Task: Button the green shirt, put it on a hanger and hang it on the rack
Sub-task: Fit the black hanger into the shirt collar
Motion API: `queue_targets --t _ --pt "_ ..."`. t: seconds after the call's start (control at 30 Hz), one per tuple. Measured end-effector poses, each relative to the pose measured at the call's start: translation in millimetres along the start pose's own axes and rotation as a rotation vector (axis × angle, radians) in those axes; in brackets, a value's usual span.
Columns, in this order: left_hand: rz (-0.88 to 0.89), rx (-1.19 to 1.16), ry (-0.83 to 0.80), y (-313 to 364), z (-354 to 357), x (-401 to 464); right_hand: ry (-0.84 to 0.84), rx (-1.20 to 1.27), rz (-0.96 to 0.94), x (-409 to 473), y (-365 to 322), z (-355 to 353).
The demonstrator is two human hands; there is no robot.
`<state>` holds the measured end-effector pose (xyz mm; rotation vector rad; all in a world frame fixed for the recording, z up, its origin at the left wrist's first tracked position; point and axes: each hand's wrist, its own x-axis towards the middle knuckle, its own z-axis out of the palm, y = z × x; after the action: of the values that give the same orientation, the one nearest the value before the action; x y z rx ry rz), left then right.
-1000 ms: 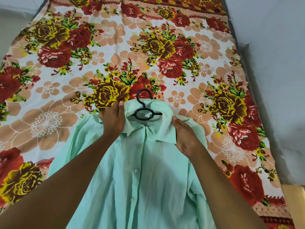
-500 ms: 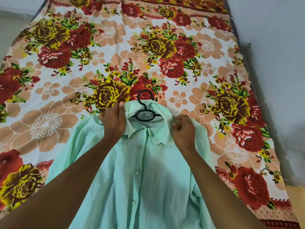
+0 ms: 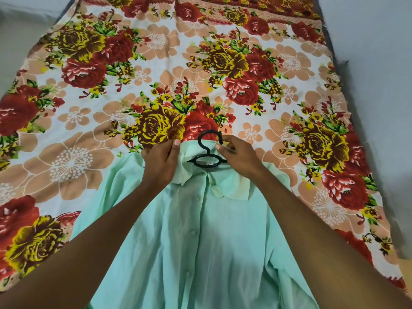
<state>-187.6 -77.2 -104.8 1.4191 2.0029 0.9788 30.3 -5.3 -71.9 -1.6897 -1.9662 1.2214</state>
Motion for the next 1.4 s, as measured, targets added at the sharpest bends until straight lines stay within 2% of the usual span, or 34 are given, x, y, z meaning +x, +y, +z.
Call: queue_targets --t 0.1,0.3,0.43,0.53,0.63,0.73,0.8,0.9,0.97,1.07,1.13,1.27,1.37,1.4 --pt "0.037 0.088 0.038 2 1 -5 -0.018 0.041 0.024 7 -8 -7" --pt "0.034 0.100 0.068 2 6 -5 -0.166 0.170 0.147 11 -16 -20" --pt "0.051 0.109 0.064 1 6 -3 -0.129 0.210 0.154 2 -17 -28" --pt "0.061 0.106 0.074 1 7 -2 -0.161 0.276 0.148 0 -14 -27" --pt "0.055 0.092 0.073 -1 7 0 -0.092 0.137 0.120 3 -8 -22" --pt "0.033 0.078 0.055 0 7 2 -0.002 -0.233 -0.103 -3 -4 -11" --pt "0.028 0.078 0.040 0 6 3 -0.021 -0.172 -0.150 -6 -3 -3" --pt "-0.037 0.053 -0.008 0 3 7 -0.074 0.044 -0.059 -13 -6 4" --pt "-0.076 -0.049 -0.058 2 0 10 -0.076 0.006 -0.092 -14 -2 8" --pt "-0.142 -0.277 -0.181 10 -9 12 0.002 0.005 -0.109 -9 6 13" --pt "-0.184 -0.327 -0.238 14 -15 15 0.064 0.032 -0.084 -7 6 15" --pt "-0.166 -0.236 -0.238 21 -26 19 0.155 -0.026 -0.136 -8 4 22" --pt "-0.077 -0.008 -0.239 28 -32 12 0.189 -0.048 -0.149 -6 5 27" --pt "-0.067 -0.003 -0.248 28 -34 9 0.192 -0.057 -0.145 -5 5 28"
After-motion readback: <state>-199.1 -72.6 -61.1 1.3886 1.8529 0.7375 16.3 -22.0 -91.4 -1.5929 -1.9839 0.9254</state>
